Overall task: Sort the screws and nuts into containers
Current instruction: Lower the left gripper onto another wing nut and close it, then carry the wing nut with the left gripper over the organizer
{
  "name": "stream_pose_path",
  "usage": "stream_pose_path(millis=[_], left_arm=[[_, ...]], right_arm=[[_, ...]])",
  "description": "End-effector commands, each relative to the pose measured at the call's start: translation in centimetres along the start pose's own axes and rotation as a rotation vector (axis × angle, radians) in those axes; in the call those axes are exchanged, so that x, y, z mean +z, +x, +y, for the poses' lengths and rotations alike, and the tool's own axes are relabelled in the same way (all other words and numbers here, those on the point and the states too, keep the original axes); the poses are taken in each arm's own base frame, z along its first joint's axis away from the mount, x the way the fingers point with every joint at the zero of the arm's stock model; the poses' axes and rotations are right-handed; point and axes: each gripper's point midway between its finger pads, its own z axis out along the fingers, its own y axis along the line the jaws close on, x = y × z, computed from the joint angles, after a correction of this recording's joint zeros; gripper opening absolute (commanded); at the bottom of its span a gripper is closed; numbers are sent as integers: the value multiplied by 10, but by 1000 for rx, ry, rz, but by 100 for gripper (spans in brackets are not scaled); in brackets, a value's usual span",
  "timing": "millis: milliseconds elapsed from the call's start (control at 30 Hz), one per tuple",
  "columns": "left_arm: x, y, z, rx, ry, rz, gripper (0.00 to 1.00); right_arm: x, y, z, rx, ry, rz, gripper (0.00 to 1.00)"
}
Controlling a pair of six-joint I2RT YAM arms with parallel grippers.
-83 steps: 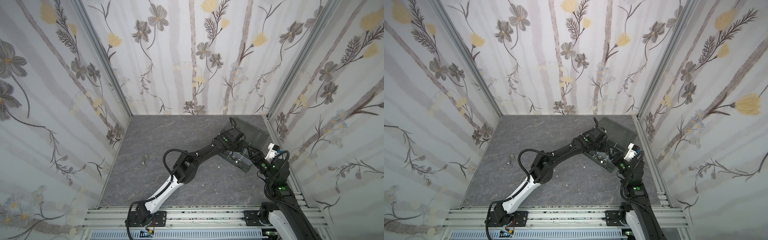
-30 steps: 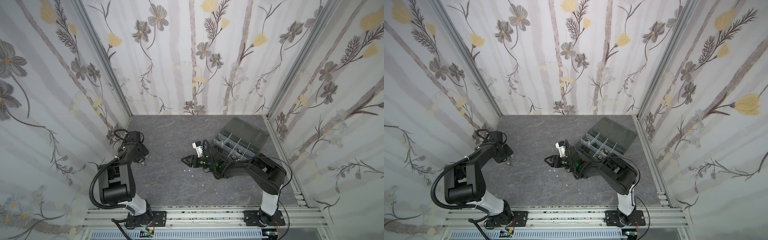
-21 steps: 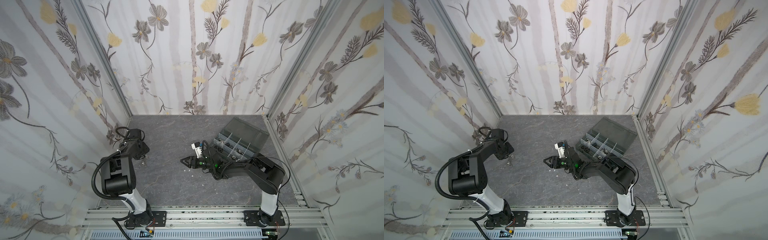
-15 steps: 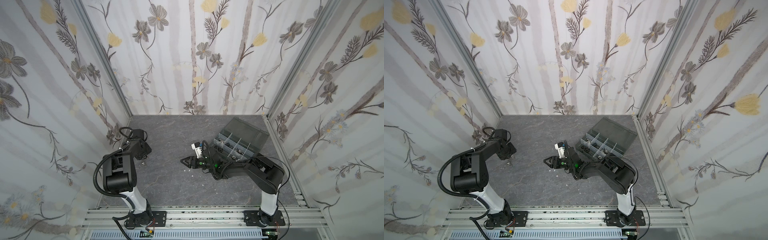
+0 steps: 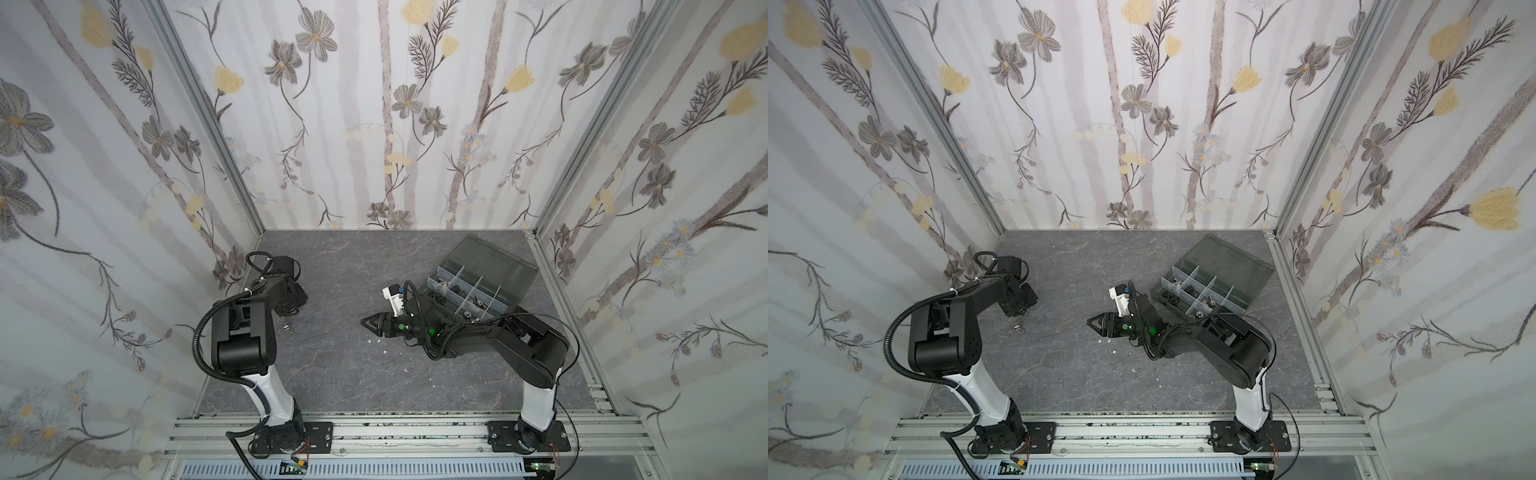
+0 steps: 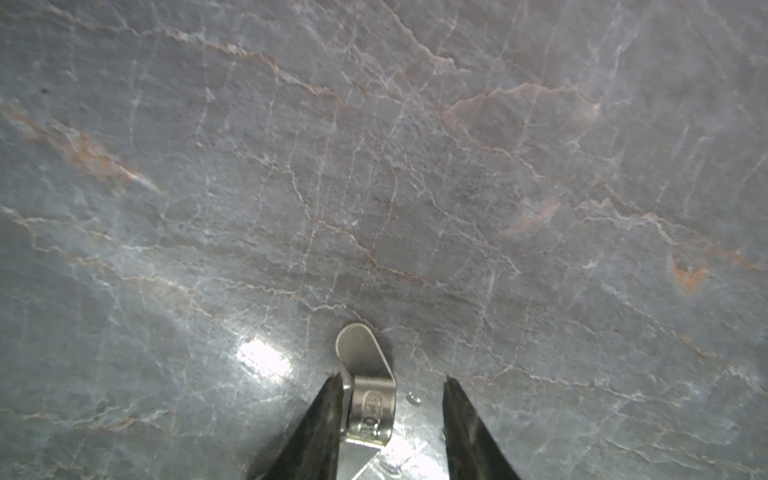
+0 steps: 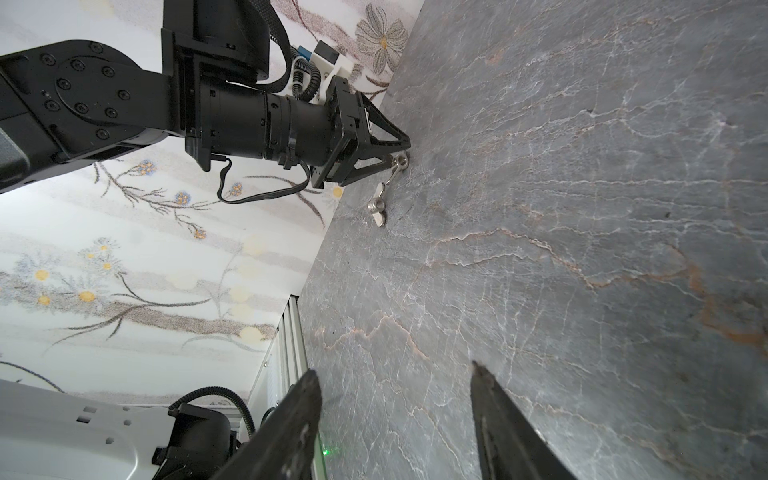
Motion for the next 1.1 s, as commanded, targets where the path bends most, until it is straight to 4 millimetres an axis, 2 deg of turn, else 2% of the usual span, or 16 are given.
stream_pose_path(millis=[0,300,467,567,700,800,833,900,1000,1067], left_arm=[[2,0,4,12,-20,-4,39],[5,13,6,32,-24,14,31],[6,18,3,49,-18,24,20],[2,16,-1,52,-6,20,11],[-11,9,-14,75,30,-4,8],[-30,7,-40,128,80,-31,7],[-37,9,-52,149,100,-38,7],[-51,13,-81,185,148,-54,7],[-75,25,-136,255,235,-77,7],[-92,38,-180,307,301,-90,7]], right_arm=[[0,-6,8,-16,-20,-20,59],[-1,-7,5,-16,-11,-20,59],[-2,-9,5,-16,-10,-25,59],[-4,-11,5,-16,-8,-31,59],[-12,-19,3,-14,-1,-47,59],[-26,-26,6,-11,-6,-74,59],[-39,-42,-1,-4,13,-115,59],[-58,-57,-1,-9,27,-161,59],[-92,-61,-14,-11,95,-193,59],[-121,-73,-7,-44,126,-242,59]])
